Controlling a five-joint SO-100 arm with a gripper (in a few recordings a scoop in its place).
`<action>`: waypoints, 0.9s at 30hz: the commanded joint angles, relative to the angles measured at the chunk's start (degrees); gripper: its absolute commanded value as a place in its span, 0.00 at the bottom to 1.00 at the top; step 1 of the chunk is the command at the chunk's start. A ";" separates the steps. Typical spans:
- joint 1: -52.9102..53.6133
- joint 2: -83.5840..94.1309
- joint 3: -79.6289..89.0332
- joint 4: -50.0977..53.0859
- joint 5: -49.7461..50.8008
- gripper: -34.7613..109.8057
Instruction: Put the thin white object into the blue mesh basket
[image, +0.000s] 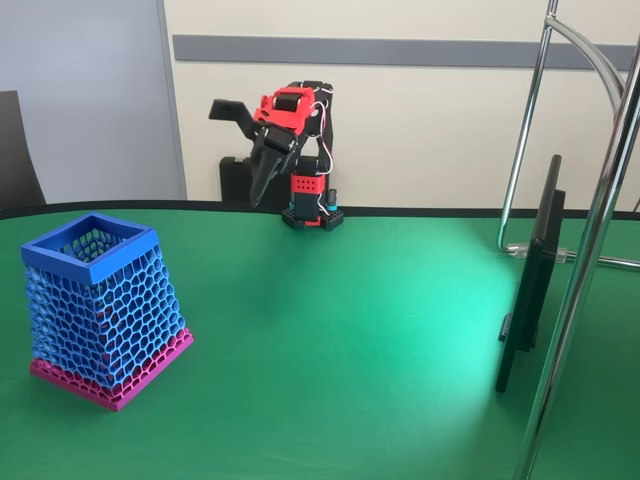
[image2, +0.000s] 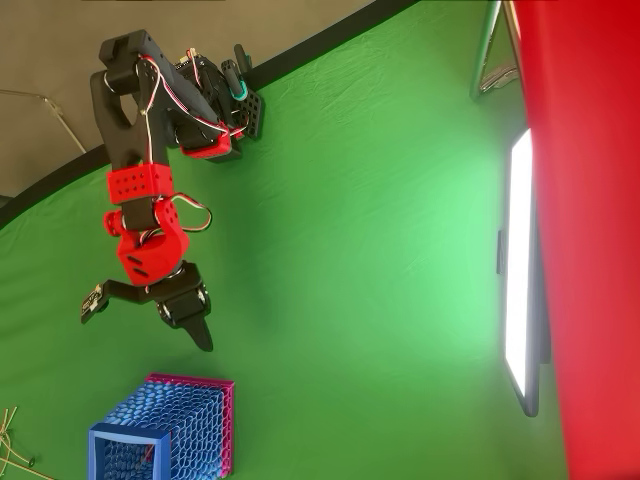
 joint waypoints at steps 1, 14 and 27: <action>-1.41 6.33 5.98 -2.37 2.72 0.24; -6.24 35.42 38.58 -4.48 14.77 0.24; -8.17 59.77 55.46 4.39 21.45 0.24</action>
